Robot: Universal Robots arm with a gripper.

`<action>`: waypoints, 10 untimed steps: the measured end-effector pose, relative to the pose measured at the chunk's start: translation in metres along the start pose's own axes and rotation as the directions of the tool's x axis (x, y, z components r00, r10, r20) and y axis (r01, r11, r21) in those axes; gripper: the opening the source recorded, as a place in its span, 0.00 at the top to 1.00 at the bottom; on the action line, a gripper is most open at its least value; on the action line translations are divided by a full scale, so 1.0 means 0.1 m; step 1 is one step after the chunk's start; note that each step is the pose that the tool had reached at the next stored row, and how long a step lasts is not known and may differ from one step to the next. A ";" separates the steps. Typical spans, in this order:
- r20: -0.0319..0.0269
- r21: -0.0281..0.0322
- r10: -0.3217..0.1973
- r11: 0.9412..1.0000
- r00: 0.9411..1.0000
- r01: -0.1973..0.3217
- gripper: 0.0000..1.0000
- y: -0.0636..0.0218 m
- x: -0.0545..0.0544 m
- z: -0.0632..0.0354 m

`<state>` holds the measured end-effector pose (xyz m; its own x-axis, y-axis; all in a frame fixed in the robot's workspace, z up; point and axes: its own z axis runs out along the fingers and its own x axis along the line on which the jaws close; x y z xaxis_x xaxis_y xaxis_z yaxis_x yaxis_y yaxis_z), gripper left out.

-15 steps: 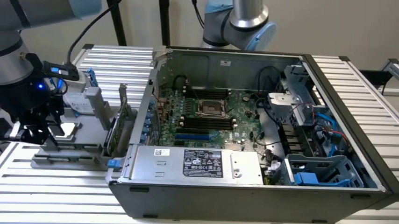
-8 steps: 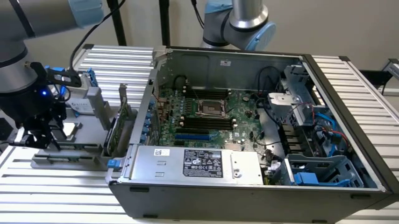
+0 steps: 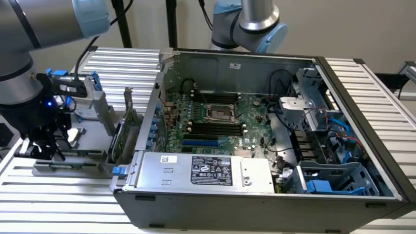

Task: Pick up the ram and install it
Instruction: 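Pick up the ram and move it above insertion slot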

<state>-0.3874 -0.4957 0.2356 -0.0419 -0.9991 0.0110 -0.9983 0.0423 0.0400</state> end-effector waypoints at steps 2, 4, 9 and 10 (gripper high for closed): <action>0.000 0.000 0.000 1.000 1.000 0.000 0.64 0.001 0.00 0.037; -0.001 0.000 0.000 1.000 1.000 0.000 0.64 0.001 0.00 0.073; -0.002 0.000 0.000 1.000 1.000 0.000 0.64 0.000 0.00 0.164; -0.002 0.000 0.000 1.000 1.000 0.000 0.64 0.000 0.00 0.182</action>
<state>-0.3882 -0.4964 0.2174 -0.0419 -0.9990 0.0135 -0.9983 0.0424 0.0400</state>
